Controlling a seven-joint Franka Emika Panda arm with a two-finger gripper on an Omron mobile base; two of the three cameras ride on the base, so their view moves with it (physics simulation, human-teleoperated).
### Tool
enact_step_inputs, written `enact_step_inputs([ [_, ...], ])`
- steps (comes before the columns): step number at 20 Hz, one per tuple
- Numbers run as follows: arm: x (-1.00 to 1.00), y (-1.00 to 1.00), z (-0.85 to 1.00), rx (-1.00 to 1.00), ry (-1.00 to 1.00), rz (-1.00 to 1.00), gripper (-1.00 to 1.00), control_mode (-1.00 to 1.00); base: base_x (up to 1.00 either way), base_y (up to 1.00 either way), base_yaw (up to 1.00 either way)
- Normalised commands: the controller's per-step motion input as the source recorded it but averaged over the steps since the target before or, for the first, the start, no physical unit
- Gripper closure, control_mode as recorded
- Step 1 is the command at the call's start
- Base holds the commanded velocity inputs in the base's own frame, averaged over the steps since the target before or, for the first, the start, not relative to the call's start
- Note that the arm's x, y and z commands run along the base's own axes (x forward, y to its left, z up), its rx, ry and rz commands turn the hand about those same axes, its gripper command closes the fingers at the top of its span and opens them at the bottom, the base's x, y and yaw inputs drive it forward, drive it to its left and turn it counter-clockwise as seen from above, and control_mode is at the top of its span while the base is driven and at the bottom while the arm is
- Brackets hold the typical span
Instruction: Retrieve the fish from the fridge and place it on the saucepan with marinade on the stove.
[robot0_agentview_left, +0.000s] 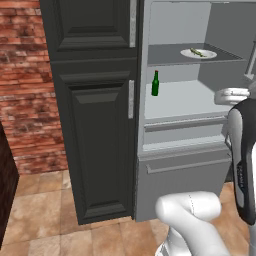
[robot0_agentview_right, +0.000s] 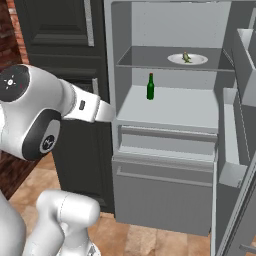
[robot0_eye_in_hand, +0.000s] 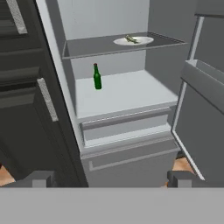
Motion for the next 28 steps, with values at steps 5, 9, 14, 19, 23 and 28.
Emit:
enact_step_inputs([
  [5, -0.09, 0.37, 0.00, 0.00, 0.11, 0.00, -1.00, -1.00, 0.00, 0.00, 0.00],
  [9, -0.22, 0.12, -0.14, 0.00, 0.13, 0.00, -1.00, -1.00, 0.00, 0.00, 0.00],
  [14, -0.10, 0.06, -0.18, 0.00, 0.07, 0.00, -1.00, -1.00, 0.00, 0.00, 0.00],
  [19, 0.00, 0.23, -0.14, 0.00, 0.00, 0.00, -1.00, -1.00, 0.00, 0.00, 0.00],
  [23, 0.00, 0.29, -0.17, 0.00, 0.02, 0.00, -1.00, -1.00, 0.00, 0.00, 0.00],
  [28, 0.00, 0.19, -0.05, 0.00, 0.04, 0.00, -1.00, -1.00, 0.00, 0.00, 0.00],
])
